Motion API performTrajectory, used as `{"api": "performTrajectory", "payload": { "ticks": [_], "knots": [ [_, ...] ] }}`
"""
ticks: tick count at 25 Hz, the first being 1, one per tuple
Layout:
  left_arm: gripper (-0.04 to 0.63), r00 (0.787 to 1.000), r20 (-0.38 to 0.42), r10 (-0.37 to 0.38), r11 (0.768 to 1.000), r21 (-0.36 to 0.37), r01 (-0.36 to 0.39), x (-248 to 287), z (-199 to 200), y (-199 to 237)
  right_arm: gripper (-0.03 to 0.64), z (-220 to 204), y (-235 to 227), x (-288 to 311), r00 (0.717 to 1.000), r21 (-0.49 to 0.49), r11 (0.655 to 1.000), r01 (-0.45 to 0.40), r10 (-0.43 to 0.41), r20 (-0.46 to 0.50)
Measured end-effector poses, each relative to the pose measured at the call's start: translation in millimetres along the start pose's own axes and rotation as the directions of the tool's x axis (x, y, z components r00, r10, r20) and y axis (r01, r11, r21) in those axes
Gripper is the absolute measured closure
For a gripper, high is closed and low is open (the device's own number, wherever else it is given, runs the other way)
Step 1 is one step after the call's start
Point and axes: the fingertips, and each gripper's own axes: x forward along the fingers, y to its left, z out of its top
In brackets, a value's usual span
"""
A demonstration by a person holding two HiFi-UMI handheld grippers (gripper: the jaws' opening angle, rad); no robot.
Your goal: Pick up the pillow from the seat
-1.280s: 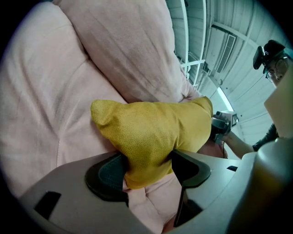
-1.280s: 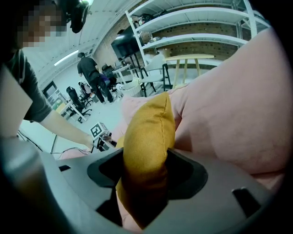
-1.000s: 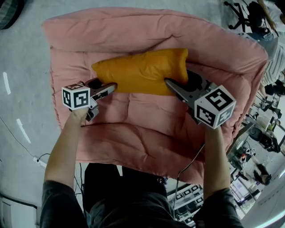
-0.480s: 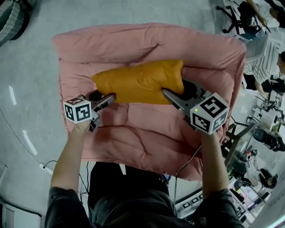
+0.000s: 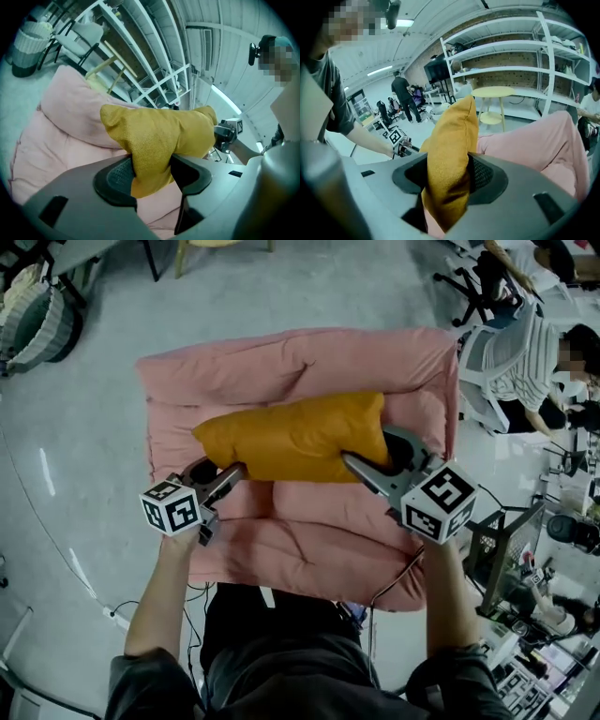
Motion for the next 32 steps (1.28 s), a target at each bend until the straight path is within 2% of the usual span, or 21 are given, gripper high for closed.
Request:
{"api": "performTrajectory", "payload": {
  "ticks": [8, 13, 16, 22, 26, 32],
  "knots": [
    [0.357, 0.997, 0.064, 0.042, 0.989, 0.139, -0.050, -38.3, 55.2, -83.9, 0.390, 50.3, 24.7, -78.9, 0.989, -0.032, 0.999, 0.007, -0.002, 0.147],
    [0.357, 0.990, 0.126, 0.059, 0.972, 0.220, -0.086, -63.5, 82.0, -139.2, 0.390, 79.5, 45.2, -129.5, 0.971, -0.074, 0.997, 0.019, -0.001, 0.237],
    [0.359, 0.984, 0.167, 0.064, 0.954, 0.281, -0.110, -79.6, 100.7, -176.1, 0.390, 97.2, 55.7, -162.2, 0.954, -0.098, 0.995, 0.024, 0.006, 0.299],
    [0.360, 0.967, 0.243, 0.075, 0.895, 0.410, -0.172, -108.6, 129.0, -259.0, 0.390, 120.0, 78.5, -235.2, 0.901, -0.144, 0.989, 0.039, 0.028, 0.433],
    [0.360, 0.952, 0.294, 0.087, 0.843, 0.487, -0.228, -125.4, 140.2, -313.1, 0.390, 128.3, 90.3, -280.9, 0.856, -0.174, 0.984, 0.046, 0.052, 0.514],
    [0.360, 0.922, 0.371, 0.109, 0.769, 0.556, -0.315, -154.2, 152.9, -375.8, 0.388, 141.1, 112.5, -330.3, 0.783, -0.215, 0.974, 0.066, 0.083, 0.617]
  ]
}}
